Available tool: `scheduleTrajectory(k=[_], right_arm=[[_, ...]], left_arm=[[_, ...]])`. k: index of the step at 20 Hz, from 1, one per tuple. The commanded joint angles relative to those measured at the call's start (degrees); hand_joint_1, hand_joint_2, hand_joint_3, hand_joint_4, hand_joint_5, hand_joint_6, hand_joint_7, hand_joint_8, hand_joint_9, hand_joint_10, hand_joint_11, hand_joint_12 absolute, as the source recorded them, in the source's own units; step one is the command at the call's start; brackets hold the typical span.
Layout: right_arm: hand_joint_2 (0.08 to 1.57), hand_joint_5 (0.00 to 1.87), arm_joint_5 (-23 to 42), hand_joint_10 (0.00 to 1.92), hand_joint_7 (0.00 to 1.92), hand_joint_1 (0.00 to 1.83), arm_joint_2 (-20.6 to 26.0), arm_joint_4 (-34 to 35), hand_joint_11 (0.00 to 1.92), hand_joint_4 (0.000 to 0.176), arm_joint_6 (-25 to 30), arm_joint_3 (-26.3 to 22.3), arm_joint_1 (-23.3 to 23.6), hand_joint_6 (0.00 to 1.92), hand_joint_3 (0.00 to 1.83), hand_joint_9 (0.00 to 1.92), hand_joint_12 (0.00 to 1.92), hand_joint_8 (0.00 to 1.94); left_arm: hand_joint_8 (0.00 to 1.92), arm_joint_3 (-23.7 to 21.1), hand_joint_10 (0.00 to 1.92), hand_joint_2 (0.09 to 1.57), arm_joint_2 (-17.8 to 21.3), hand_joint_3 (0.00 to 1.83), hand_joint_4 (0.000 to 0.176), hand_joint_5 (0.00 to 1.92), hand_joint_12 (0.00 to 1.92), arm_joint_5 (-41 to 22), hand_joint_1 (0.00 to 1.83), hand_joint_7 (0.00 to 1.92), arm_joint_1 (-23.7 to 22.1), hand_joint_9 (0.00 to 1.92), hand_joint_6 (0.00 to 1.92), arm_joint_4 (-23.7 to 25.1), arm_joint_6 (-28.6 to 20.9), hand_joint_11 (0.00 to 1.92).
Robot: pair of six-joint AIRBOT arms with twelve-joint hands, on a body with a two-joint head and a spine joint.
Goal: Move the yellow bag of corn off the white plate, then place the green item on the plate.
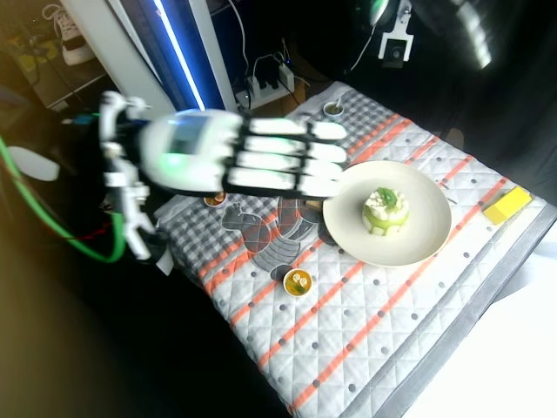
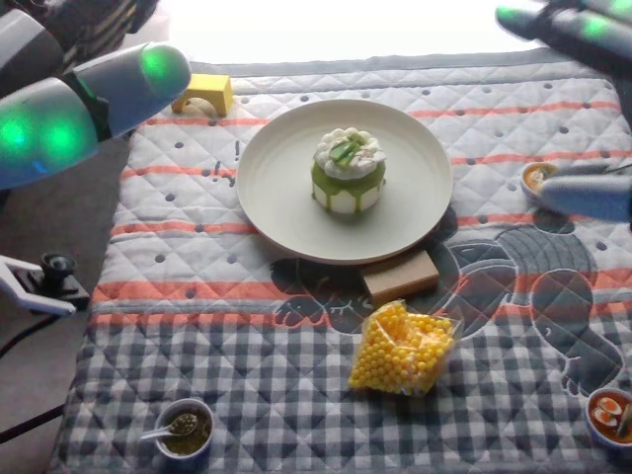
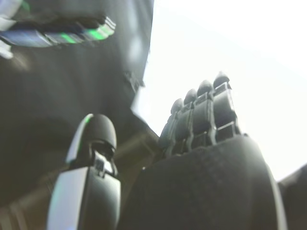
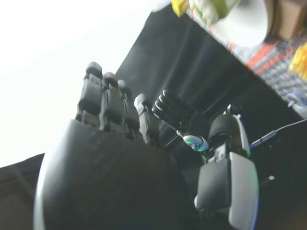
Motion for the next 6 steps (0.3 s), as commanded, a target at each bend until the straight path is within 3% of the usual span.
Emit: scheduleTrajectory(k=[1,2,3,4,5,6], right_arm=[[1.10,0.00,11.09,0.00,0.00,0.37,0.48,1.42,0.00,0.118,-0.16,-0.17,-0.15,0.00,0.00,0.00,0.00,0.00],[1.09,0.00,12.94,0.00,0.00,0.52,0.72,2.18,0.00,0.087,-0.16,-0.35,-0.95,0.00,0.00,0.00,0.00,0.00],[1.09,0.00,14.95,0.00,0.00,0.52,0.77,3.05,0.00,0.087,-0.16,-0.38,-1.55,0.00,0.00,0.00,0.00,0.00],[1.10,0.00,16.35,0.00,0.00,0.56,0.76,3.46,0.00,0.090,-0.16,-0.38,-1.77,0.00,0.00,0.00,0.00,0.00],[1.12,0.00,17.70,0.00,0.00,0.49,0.74,3.70,0.00,0.030,-0.16,-0.42,-1.82,0.00,0.01,0.00,0.00,0.00],[1.11,0.00,19.20,0.00,0.00,0.44,0.70,3.79,0.00,0.052,-0.16,-0.43,-1.81,0.00,0.01,0.00,0.00,0.00]], left_arm=[[0.00,0.22,0.00,1.25,-0.08,0.00,0.049,0.00,0.00,-9.35,0.36,0.00,-0.59,0.00,0.00,-0.22,-0.51,0.00],[0.00,0.35,0.00,1.21,-0.16,0.00,0.118,0.00,0.00,-10.22,0.42,0.00,-0.46,0.00,0.00,-0.58,-1.01,0.00],[0.00,0.65,0.00,1.21,-0.25,0.00,0.118,0.00,0.00,-11.90,0.42,0.00,0.04,0.00,0.00,-1.35,-2.26,0.00],[0.00,1.08,0.00,1.16,-0.25,0.00,0.122,0.00,0.00,-13.76,0.61,0.00,0.87,0.00,0.00,-1.91,-4.33,0.00],[0.00,1.82,0.00,1.09,-0.25,0.00,0.131,0.00,0.00,-15.94,0.77,0.00,1.87,0.00,0.00,-2.34,-7.35,0.00],[0.00,2.53,0.00,1.09,-0.44,0.00,0.131,0.00,0.00,-17.94,0.75,0.00,2.92,0.00,0.00,-2.89,-10.10,0.00]])
